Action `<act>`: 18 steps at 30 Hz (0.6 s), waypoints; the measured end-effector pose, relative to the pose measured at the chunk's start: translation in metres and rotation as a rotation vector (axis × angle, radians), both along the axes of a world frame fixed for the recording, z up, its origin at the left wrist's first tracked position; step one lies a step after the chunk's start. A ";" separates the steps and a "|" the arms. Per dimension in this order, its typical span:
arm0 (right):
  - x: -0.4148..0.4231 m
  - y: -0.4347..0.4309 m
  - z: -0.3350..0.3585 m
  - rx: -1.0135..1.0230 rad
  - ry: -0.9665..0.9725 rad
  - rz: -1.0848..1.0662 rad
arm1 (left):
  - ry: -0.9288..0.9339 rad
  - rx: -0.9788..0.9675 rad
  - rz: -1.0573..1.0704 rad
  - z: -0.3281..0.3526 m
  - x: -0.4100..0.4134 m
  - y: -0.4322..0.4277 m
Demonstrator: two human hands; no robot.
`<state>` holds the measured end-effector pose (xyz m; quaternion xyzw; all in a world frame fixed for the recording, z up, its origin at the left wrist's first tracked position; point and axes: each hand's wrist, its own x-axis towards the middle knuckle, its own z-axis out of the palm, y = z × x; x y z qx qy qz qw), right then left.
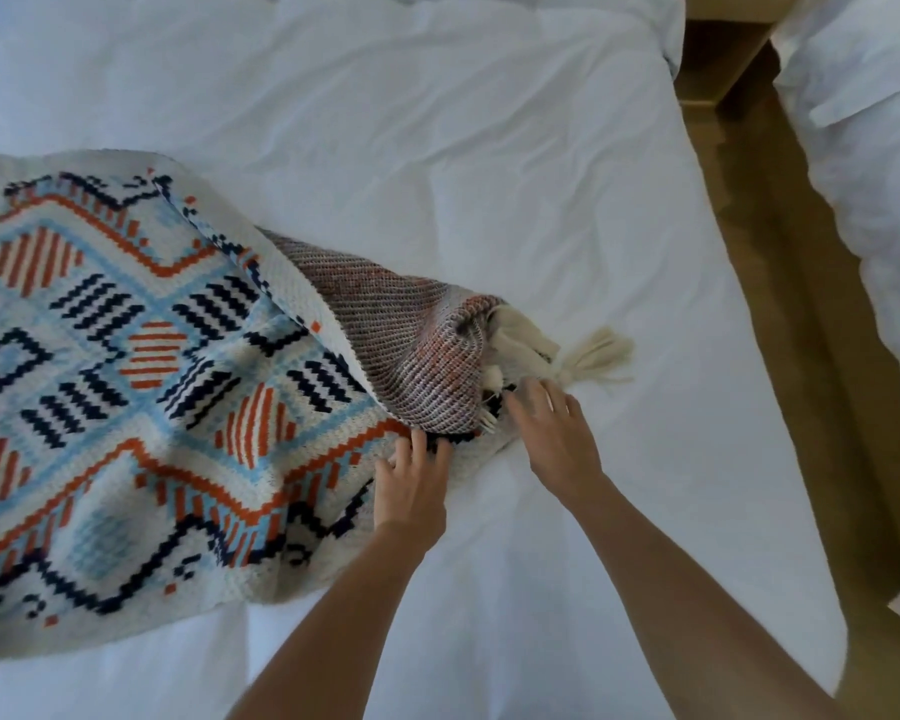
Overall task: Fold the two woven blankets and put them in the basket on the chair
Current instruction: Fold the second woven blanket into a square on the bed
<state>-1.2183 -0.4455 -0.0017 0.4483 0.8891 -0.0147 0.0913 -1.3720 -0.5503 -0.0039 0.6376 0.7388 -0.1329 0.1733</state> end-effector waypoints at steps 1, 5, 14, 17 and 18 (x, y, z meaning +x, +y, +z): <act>0.001 0.006 -0.007 0.022 0.010 0.042 | 0.017 0.002 0.021 -0.004 0.005 0.003; 0.011 0.026 -0.038 0.148 0.079 0.232 | 0.068 0.010 0.121 -0.014 0.022 0.014; 0.104 0.033 -0.013 0.065 0.237 0.446 | -0.075 0.003 0.137 0.010 0.092 0.007; 0.148 0.015 -0.001 0.038 0.169 0.441 | -0.121 -0.107 0.078 0.017 0.132 -0.001; 0.164 0.006 -0.001 0.039 0.159 0.448 | -0.117 -0.117 0.045 0.017 0.144 -0.006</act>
